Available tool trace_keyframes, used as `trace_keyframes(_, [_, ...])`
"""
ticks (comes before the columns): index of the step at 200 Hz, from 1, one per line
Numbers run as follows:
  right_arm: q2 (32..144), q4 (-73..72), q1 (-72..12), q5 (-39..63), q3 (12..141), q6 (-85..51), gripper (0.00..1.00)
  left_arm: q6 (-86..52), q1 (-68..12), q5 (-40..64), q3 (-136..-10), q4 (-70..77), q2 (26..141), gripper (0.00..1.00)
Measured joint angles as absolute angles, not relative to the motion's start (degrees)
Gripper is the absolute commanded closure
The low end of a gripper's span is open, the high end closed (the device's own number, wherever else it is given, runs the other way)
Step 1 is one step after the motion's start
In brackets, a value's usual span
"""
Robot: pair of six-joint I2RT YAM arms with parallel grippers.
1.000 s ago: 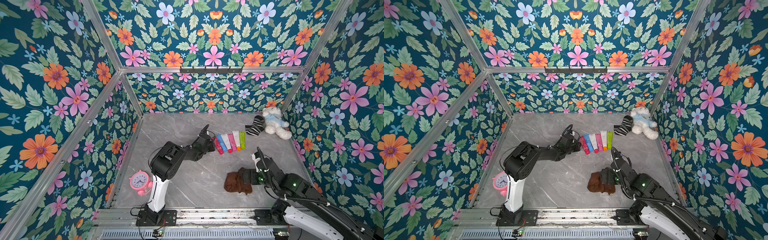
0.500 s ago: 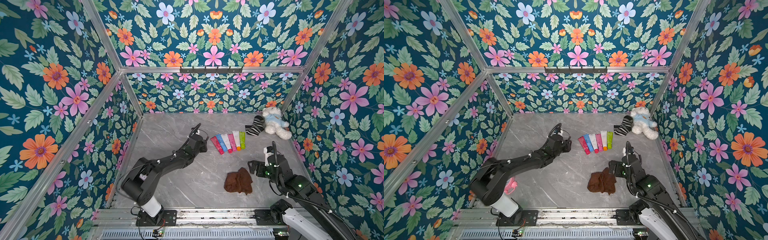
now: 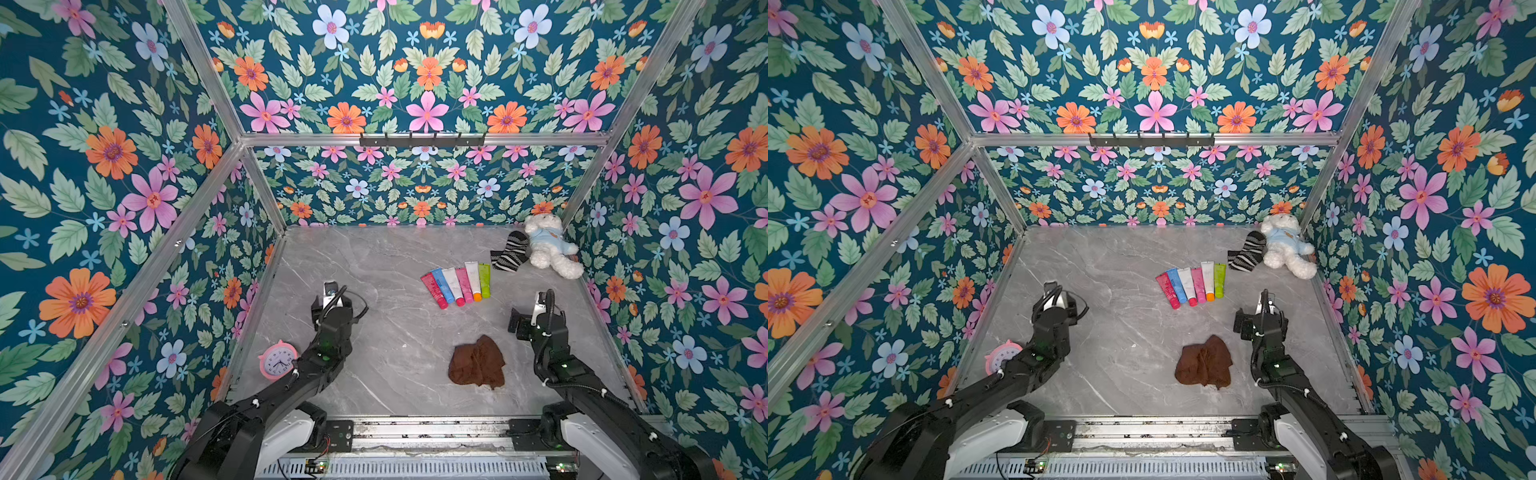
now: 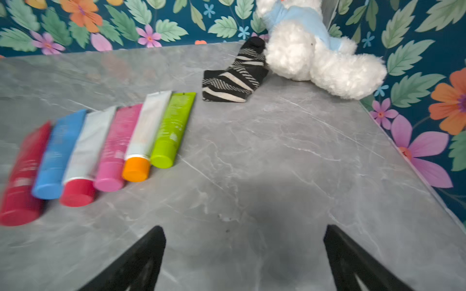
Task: Wipe the surface of the toothpaste tube
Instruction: Reset both arms
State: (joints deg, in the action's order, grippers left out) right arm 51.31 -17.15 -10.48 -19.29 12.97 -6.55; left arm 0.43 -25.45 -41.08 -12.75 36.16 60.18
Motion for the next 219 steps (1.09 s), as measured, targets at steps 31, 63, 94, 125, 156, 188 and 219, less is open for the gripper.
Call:
trace_keyframes(31, [60.14, -29.52, -7.44, -19.59, 12.78, -5.23, 0.01, 3.33, -18.20, -39.27, -6.11, 47.72, 62.76, 0.30])
trace_keyframes(63, [68.25, -39.16, -5.58, -17.52, 12.19, -4.32, 0.01, 3.03, -12.38, -34.39, -4.45, 59.07, 70.87, 0.24])
trace_keyframes(94, [77.43, -51.90, -5.13, -15.86, 11.18, -2.83, 0.01, 1.76, -7.01, -25.71, -5.13, 70.87, 80.82, 0.02])
trace_keyframes(125, [81.30, -56.03, -3.14, -14.44, 12.38, -2.79, 0.01, 0.08, -3.31, -17.61, -7.20, 79.22, 91.72, 0.01])
trace_keyframes(156, [83.15, -59.00, -3.16, -11.86, 12.27, -2.07, 0.01, -0.10, -2.94, -13.78, -8.60, 80.97, 92.03, 0.01])
trace_keyframes(188, [83.77, -59.09, -2.94, -13.80, 13.63, -2.74, 0.01, -0.05, -2.20, -9.50, -15.59, 74.22, 91.66, 0.01])
trace_keyframes(219, [84.03, -58.11, -2.94, -14.15, 15.09, -2.90, 0.01, 0.36, -1.74, -5.48, -15.66, 70.48, 91.59, 0.01])
